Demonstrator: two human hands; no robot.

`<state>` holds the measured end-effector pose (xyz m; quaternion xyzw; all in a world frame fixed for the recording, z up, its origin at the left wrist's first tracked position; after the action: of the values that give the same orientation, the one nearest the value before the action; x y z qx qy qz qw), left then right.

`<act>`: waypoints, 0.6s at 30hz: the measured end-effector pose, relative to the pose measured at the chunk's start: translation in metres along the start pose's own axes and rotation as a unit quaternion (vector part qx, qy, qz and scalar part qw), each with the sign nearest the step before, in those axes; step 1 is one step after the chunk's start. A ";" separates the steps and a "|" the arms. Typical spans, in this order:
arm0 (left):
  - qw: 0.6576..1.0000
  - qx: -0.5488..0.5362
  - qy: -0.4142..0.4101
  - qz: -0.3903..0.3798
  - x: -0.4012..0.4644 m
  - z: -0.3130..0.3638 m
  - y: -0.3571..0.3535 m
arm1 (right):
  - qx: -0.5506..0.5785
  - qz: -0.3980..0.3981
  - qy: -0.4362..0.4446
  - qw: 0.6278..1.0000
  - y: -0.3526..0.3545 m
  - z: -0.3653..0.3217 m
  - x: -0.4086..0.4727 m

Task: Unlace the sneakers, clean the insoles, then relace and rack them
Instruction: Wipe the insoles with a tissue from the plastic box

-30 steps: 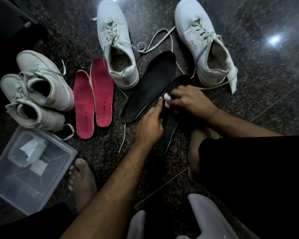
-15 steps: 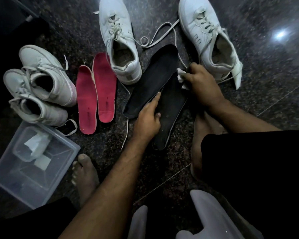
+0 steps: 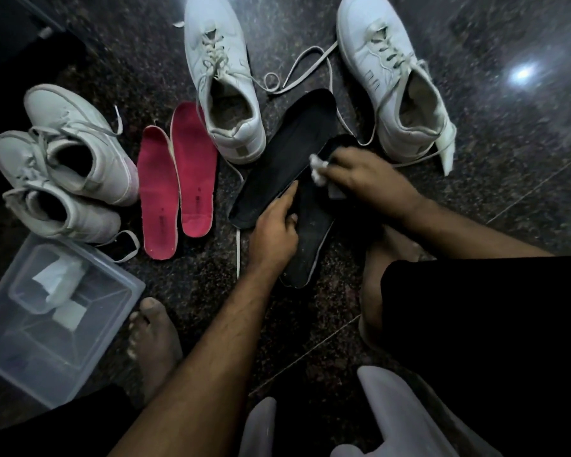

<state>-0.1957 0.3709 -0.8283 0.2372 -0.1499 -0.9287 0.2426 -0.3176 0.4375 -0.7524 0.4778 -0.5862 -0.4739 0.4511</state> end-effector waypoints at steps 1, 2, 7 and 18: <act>1.000 -0.002 0.002 0.002 0.001 -0.001 0.000 | 0.006 -0.034 0.087 0.996 -0.008 -0.026 -0.006; 1.000 -0.006 0.006 0.003 0.001 -0.001 0.000 | -0.011 -0.070 0.150 0.986 -0.018 -0.047 -0.015; 0.999 -0.013 0.034 -0.007 0.003 -0.003 0.001 | -0.051 -0.033 -0.192 0.980 -0.007 0.051 -0.016; 0.997 -0.005 0.071 -0.041 0.001 -0.012 -0.006 | -0.054 -0.012 -0.169 0.984 -0.007 0.046 -0.005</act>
<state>-0.1929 0.3732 -0.8409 0.3072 -0.1175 -0.9193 0.2161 -0.3609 0.4476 -0.7660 0.3731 -0.6216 -0.5842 0.3649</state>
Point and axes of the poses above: each hand's wrist, its own x-axis towards the middle knuckle, its own y-axis out of the back of the hand, z = x × y, the point moved 10 cm from there along x, towards the middle knuckle, and after that the axes turned 9 degrees about -x, right-handed, at the moved point
